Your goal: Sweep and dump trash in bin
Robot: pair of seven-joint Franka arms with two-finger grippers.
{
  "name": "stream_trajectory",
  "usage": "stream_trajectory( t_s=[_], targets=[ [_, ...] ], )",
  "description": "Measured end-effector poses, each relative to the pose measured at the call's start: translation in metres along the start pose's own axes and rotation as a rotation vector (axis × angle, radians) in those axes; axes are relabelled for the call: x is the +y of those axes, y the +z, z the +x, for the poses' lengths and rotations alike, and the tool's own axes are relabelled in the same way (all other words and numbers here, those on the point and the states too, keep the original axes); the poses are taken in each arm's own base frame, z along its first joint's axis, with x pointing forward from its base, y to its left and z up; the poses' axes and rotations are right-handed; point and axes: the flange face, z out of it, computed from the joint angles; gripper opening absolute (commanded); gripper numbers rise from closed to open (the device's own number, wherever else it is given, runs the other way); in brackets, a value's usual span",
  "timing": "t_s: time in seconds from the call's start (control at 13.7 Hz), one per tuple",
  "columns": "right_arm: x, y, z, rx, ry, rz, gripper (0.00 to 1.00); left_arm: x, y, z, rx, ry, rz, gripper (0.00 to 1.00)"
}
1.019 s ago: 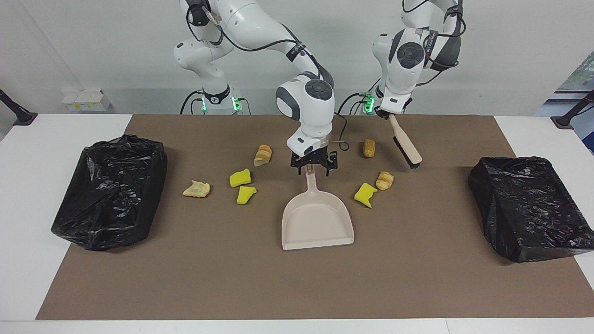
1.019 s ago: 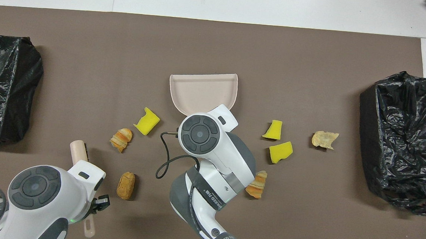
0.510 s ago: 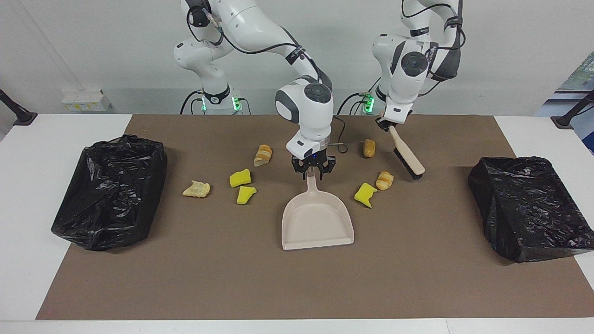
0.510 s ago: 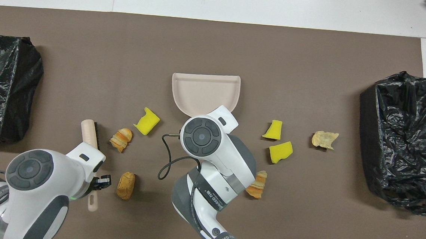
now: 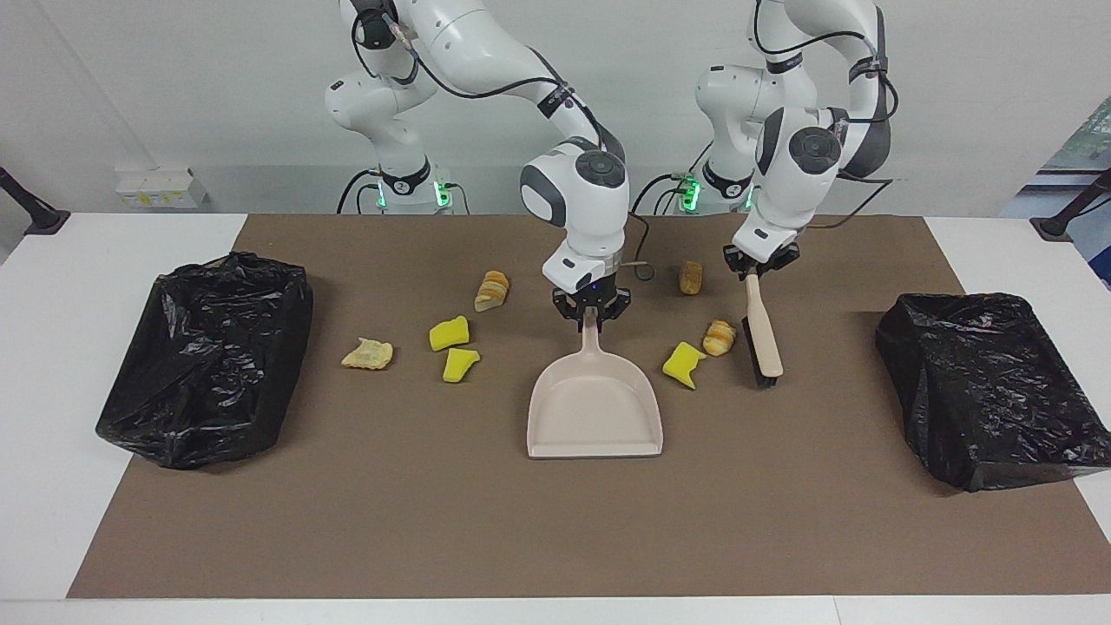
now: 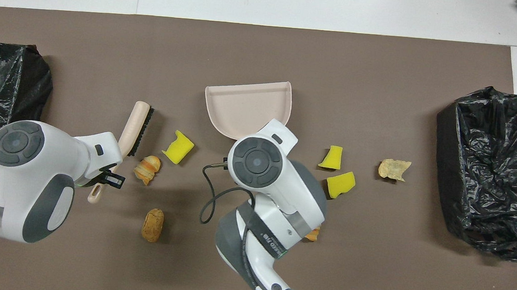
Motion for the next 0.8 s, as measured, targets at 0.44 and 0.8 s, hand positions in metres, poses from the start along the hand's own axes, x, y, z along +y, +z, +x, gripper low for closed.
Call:
stream_trajectory(
  t_s=[0.44, 0.8],
  targets=[
    [0.143, -0.031, 0.036, -0.068, -0.525, -0.017, 0.00, -0.009, 0.003, 0.040, 0.049, 0.321, 0.025, 0.00],
    [0.193, -0.021, 0.043, -0.095, -0.933, 0.003, 0.00, 0.001, 0.019, 0.022, -0.073, 0.423, -0.023, 0.00]
  ],
)
